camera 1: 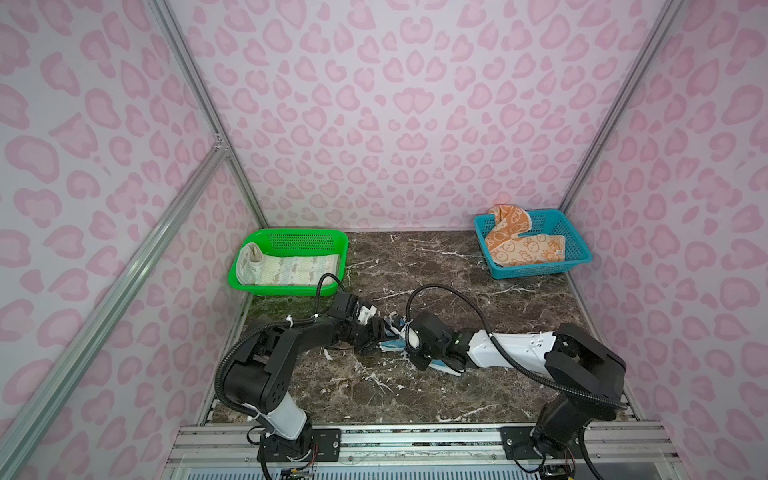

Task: Fold and stack the towels

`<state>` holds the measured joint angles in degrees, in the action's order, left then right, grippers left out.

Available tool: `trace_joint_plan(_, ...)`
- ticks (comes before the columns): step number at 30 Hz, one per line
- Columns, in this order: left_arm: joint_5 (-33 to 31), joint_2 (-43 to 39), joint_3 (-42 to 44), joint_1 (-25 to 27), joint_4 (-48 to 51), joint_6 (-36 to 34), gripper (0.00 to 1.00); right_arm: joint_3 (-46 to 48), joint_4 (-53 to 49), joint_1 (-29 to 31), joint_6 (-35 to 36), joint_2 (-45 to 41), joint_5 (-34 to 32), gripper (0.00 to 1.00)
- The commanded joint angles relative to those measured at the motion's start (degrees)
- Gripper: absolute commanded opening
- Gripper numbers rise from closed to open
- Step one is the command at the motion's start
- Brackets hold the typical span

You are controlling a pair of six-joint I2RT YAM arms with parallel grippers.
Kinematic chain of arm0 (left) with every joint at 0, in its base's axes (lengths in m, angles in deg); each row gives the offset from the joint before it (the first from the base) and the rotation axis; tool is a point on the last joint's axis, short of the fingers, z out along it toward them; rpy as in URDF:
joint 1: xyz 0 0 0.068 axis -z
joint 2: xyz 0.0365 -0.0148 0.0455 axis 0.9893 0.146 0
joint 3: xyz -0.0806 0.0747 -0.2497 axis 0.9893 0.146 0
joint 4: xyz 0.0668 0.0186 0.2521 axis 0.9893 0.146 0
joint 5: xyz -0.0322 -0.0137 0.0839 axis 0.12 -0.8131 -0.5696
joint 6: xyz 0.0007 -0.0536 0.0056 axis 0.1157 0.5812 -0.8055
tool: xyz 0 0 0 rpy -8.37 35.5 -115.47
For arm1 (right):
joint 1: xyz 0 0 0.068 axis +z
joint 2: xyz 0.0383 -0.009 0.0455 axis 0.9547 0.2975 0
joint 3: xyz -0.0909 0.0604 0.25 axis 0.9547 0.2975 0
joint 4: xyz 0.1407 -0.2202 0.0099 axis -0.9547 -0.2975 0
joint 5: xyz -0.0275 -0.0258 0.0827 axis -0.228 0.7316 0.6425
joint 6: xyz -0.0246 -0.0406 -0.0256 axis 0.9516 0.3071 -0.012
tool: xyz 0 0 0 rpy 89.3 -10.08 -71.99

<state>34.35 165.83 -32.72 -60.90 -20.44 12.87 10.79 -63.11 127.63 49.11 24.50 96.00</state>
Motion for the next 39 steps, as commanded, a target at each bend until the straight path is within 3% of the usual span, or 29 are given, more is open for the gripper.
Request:
trace_joint_plan(1,-2.3,1.7,-0.8,0.2,0.3,0.3,0.73,0.2,1.9,0.3,0.4,0.2,0.0,0.00)
trace_joint_plan(10,-2.7,4.3,-3.1,0.6,1.1,0.0,0.51,1.2,3.9,0.8,-0.5,-0.5,-0.2,0.00)
trace_joint_plan(12,-2.9,4.4,-3.4,0.6,1.3,-0.1,0.46,2.1,5.0,1.1,-0.5,-1.0,-0.5,0.08)
trace_joint_plan(17,-3.6,5.1,-4.8,0.6,3.0,-1.7,0.30,3.3,6.8,2.3,-1.2,-3.1,-3.4,0.42)
trace_joint_plan(20,-3.5,5.5,-5.6,0.6,3.6,-1.8,0.04,4.0,7.6,2.7,-2.1,-4.7,-5.9,0.53)
trace_joint_plan(28,-4.4,4.4,-9.6,0.6,7.6,-5.1,0.03,6.2,9.3,2.5,-4.6,-10.9,-14.8,0.64)
trace_joint_plan(33,-6.1,2.9,-15.3,0.6,13.4,-9.3,0.03,7.0,10.0,1.6,-7.1,-14.4,-15.9,0.67)
trace_joint_plan(36,-7.3,2.1,-19.5,0.6,17.2,-12.4,0.03,6.9,9.7,0.9,-8.2,-16.3,-16.3,0.89)
trace_joint_plan(39,-8.7,2.1,-25.0,0.5,22.3,-17.0,0.03,6.5,9.1,0.5,-9.7,-18.2,-19.8,0.99)
